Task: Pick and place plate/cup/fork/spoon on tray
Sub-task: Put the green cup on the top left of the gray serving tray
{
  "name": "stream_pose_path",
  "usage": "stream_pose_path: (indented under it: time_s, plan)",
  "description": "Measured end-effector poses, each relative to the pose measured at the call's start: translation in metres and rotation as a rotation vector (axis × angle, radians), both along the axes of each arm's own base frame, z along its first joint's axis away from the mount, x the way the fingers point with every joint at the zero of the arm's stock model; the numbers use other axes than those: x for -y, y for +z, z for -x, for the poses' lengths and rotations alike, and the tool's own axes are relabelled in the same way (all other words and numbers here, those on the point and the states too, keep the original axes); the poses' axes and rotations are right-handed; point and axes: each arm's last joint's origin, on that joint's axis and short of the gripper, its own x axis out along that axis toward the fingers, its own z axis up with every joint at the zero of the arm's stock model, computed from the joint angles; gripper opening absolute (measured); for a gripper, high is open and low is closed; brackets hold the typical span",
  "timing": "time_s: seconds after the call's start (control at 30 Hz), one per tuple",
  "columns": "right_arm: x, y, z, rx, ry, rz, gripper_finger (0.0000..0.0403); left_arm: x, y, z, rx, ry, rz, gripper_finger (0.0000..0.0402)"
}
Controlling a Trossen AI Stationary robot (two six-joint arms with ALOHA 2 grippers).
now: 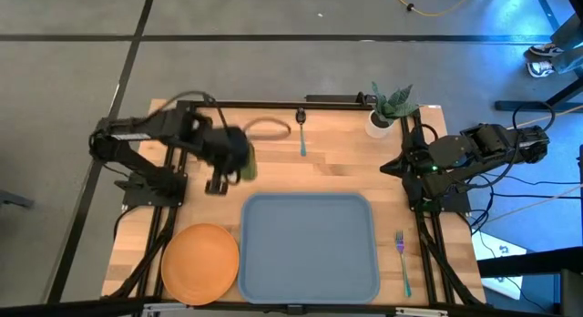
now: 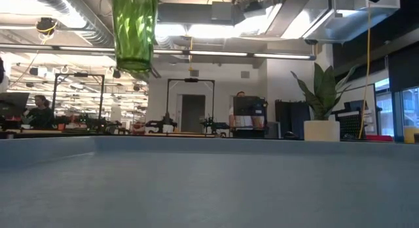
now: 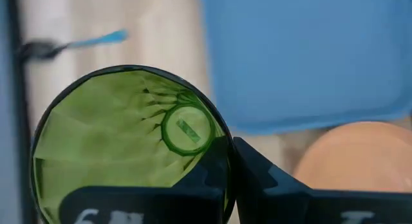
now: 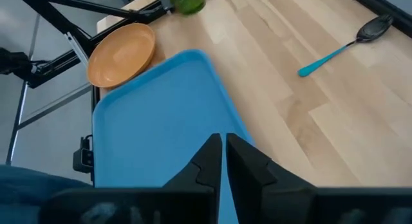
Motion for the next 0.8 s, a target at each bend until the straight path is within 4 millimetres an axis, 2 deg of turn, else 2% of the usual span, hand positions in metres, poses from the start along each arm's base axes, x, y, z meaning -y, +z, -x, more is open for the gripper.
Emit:
stream_pose_path:
  time_s: [0.17,0.33,0.53,0.8]
  plan:
    - [0.000,0.000,-0.001,-0.005,0.018,0.024,0.0029,0.037,-0.023,-0.025,-0.072,-0.107,0.001,0.0002]
    - [-0.001,-0.002,-0.004,-0.019,0.048,0.063,0.0029,0.059,-0.048,-0.057,-0.088,-0.132,0.000,0.0002]
    - [-0.006,-0.005,-0.012,-0.058,0.122,0.035,0.0029,0.072,-0.072,-0.080,-0.111,-0.108,0.014,0.0002]
    - [-0.011,-0.010,-0.020,-0.102,0.202,0.018,0.0029,0.091,-0.098,-0.094,-0.180,-0.074,0.022,0.0002]
